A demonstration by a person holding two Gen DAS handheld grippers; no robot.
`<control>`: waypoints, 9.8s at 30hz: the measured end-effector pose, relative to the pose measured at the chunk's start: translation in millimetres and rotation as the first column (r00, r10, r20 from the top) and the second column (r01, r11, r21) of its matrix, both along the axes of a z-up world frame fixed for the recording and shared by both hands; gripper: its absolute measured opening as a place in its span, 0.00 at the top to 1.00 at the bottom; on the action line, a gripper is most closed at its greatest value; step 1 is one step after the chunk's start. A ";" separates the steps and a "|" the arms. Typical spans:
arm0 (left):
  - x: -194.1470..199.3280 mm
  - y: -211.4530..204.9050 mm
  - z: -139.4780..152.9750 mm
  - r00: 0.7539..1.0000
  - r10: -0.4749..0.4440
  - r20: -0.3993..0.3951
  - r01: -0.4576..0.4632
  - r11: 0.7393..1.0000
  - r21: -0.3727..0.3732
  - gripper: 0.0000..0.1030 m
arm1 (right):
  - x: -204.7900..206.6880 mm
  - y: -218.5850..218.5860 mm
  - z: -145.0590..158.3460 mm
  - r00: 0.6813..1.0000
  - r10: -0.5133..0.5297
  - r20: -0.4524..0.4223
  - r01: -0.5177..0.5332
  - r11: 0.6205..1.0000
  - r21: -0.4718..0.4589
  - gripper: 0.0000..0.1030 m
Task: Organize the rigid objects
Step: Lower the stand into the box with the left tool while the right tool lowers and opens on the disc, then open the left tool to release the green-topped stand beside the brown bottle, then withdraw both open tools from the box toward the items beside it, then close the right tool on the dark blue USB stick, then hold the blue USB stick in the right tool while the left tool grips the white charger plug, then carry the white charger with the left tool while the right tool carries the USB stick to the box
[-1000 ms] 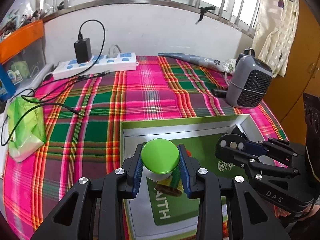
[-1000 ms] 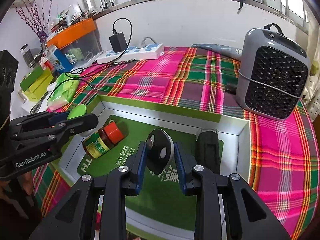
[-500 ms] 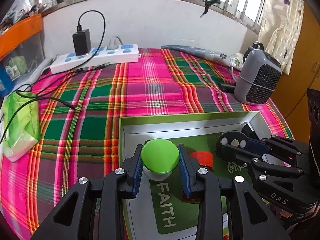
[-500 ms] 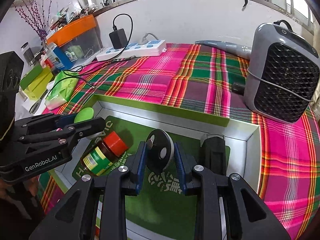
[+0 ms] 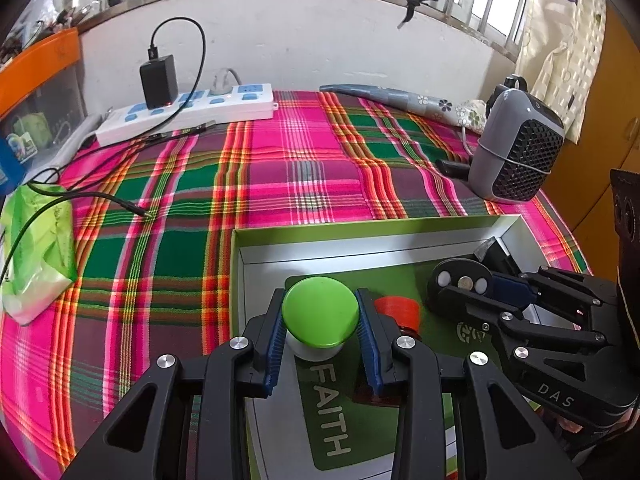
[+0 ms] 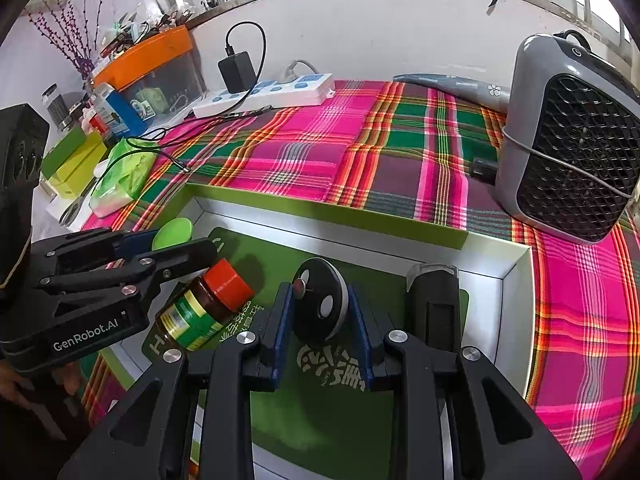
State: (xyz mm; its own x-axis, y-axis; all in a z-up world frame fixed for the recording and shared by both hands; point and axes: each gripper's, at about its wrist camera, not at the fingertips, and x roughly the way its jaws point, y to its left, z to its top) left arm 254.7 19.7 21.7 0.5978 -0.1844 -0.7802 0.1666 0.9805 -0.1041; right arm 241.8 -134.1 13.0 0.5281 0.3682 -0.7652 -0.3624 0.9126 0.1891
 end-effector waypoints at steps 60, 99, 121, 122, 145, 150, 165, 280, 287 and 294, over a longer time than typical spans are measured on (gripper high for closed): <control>-81.3 1.2 43.9 0.995 0.015 0.096 -0.015 1.000 0.007 0.62 | -56.6 -9.5 33.8 0.993 -0.060 0.097 0.059 0.998 0.014 0.53; -168.2 22.9 17.4 0.997 0.044 0.063 -0.037 0.993 -0.111 0.62 | -154.4 -39.3 3.5 0.985 -0.172 0.028 0.174 0.983 -0.060 0.53; -163.6 4.7 14.2 0.999 -0.016 0.047 0.021 0.994 -0.107 0.62 | -159.1 -30.8 -0.3 0.983 -0.179 0.035 0.183 0.969 -0.166 0.53; -163.6 3.9 14.1 0.999 -0.019 0.046 0.024 0.994 -0.106 0.62 | -158.9 -28.3 -1.5 0.984 -0.173 0.033 0.176 0.968 -0.180 0.53; -154.9 -17.4 10.7 0.998 -0.056 0.019 0.057 0.997 -0.060 0.62 | -161.9 -32.9 -5.6 0.989 -0.143 0.037 0.147 0.976 -0.160 0.77; -149.5 -20.2 2.8 0.999 -0.039 -0.009 0.039 0.999 -0.020 0.62 | -162.3 -35.2 -5.5 0.989 -0.141 0.035 0.145 0.979 -0.145 0.77; -140.3 16.0 0.4 0.998 0.059 -0.017 -0.059 0.998 -0.012 0.62 | -160.8 -39.2 -6.1 0.990 -0.134 0.030 0.137 0.984 -0.117 0.77; -124.2 -20.9 36.1 0.997 -0.015 0.081 0.011 0.999 0.046 0.69 | -134.7 -40.8 46.2 0.986 -0.094 0.140 0.110 0.987 -0.118 0.78; -110.2 -31.5 40.1 0.996 -0.045 0.079 0.042 0.998 0.037 0.69 | -113.9 -35.1 48.1 0.990 -0.076 0.122 0.091 0.988 -0.121 0.78; -92.4 -42.0 39.6 0.995 -0.067 0.069 0.066 0.998 0.024 0.69 | -91.2 -31.0 46.3 0.993 -0.065 0.102 0.077 0.990 -0.116 0.78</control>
